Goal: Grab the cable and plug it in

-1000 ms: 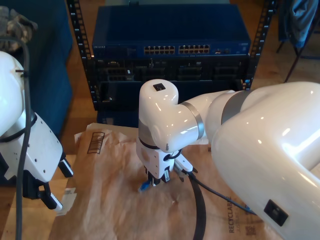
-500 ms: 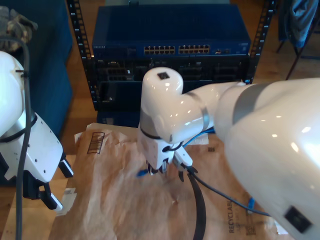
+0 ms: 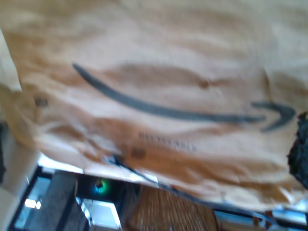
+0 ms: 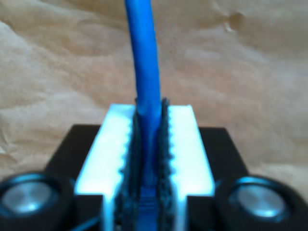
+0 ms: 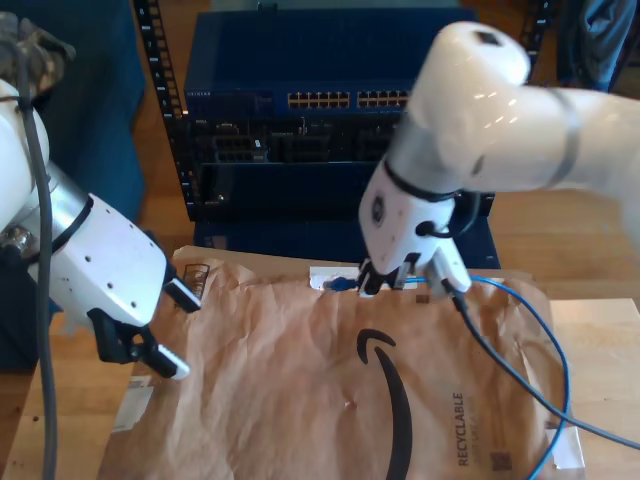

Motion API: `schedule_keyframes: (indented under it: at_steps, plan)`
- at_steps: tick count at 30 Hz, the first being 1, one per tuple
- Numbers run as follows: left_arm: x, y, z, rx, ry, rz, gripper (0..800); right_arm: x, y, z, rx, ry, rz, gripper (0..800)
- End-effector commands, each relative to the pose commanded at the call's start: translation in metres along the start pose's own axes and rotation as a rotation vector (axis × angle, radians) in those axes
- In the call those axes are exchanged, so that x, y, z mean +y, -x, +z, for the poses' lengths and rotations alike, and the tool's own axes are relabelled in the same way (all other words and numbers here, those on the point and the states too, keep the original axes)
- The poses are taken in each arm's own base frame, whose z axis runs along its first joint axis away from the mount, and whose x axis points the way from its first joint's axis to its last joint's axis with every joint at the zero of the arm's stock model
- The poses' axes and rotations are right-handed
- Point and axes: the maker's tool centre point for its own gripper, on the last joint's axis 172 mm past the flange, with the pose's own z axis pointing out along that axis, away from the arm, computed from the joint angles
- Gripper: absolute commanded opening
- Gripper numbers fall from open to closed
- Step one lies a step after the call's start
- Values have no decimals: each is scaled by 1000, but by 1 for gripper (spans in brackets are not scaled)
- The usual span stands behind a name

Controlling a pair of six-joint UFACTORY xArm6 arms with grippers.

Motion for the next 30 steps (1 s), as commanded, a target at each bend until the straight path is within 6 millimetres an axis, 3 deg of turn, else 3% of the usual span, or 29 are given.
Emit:
schedule_keyframes:
  at_steps: [11,19,22,30]
  plan:
    - [9,95,-13,-75,21,100,800,18,-21,-85,-184,-48,172,7]
    - [28,144,-42,-182,73,145,800,31,17,-123,-323,-93,164,7]
    - [31,172,-53,-234,77,179,800,30,17,-135,-353,-118,180,7]
    - [35,205,-68,-338,83,193,800,36,42,-164,-467,-151,177,8]
